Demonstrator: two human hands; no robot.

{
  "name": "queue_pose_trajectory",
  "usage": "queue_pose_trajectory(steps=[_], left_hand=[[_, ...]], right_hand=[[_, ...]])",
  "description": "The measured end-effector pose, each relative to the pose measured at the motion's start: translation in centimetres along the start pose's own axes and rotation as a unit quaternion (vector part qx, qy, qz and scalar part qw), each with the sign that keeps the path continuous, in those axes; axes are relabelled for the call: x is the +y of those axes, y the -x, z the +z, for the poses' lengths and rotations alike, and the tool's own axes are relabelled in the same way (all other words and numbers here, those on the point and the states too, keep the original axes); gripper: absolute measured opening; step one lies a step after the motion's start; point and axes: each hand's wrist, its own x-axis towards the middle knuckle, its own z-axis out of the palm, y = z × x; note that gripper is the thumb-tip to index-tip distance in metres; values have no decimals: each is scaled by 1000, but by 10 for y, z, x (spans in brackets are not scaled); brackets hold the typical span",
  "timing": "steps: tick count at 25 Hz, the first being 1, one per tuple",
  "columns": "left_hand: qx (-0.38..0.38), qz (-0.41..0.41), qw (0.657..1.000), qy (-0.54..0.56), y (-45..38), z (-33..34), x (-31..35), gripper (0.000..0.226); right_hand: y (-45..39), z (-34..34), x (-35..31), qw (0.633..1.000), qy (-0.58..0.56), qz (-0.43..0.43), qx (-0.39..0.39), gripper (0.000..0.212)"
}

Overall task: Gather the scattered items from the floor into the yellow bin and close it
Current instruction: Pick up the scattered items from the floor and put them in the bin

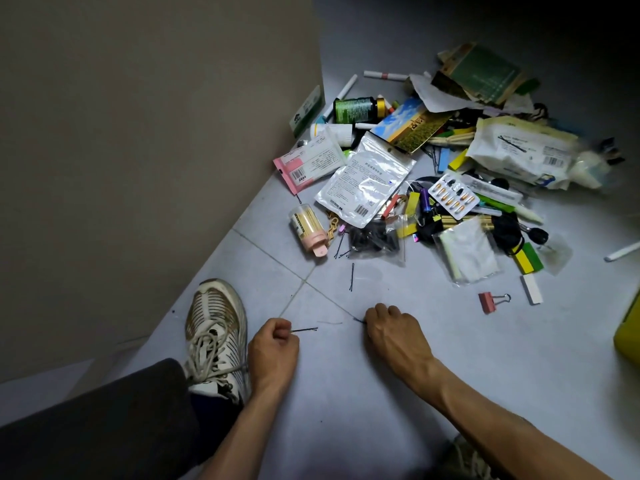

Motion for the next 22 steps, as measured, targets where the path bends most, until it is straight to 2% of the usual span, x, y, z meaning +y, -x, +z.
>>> queue_pose_trajectory(steps=[2, 5, 9, 12, 15, 17, 19, 22], left_hand=[[-13, 55, 997, -55, 4, -3, 0, 18], [-2, 135, 982, -134, 7, -7, -3, 19], [-17, 191, 952, -240, 6, -8, -9, 23], [-18, 228, 921, -316, 0, -8, -10, 21], [-30, 253, 894, -367, 0, -5, -8, 19], [-38, 265, 882, -388, -2, -3, -7, 16], [-52, 248, 891, -376, -2, -4, -7, 15], [-41, 192, 962, -188, 4, -7, -5, 9]], right_hand=[[-2, 0, 1, 1000, 2, 19, -11, 27], [0, 5, 5, 998, -22, 51, -21, 11], [6, 7, 10, 997, -38, 27, -64, 17], [9, -3, 9, 998, -51, -6, -34, 5], [14, -3, 8, 999, -49, -17, 15, 23], [16, 0, 8, 998, -59, -16, 19, 23], [16, 4, 9, 995, -95, 8, 28, 18], [15, 4, 10, 979, -183, 45, 78, 8]])
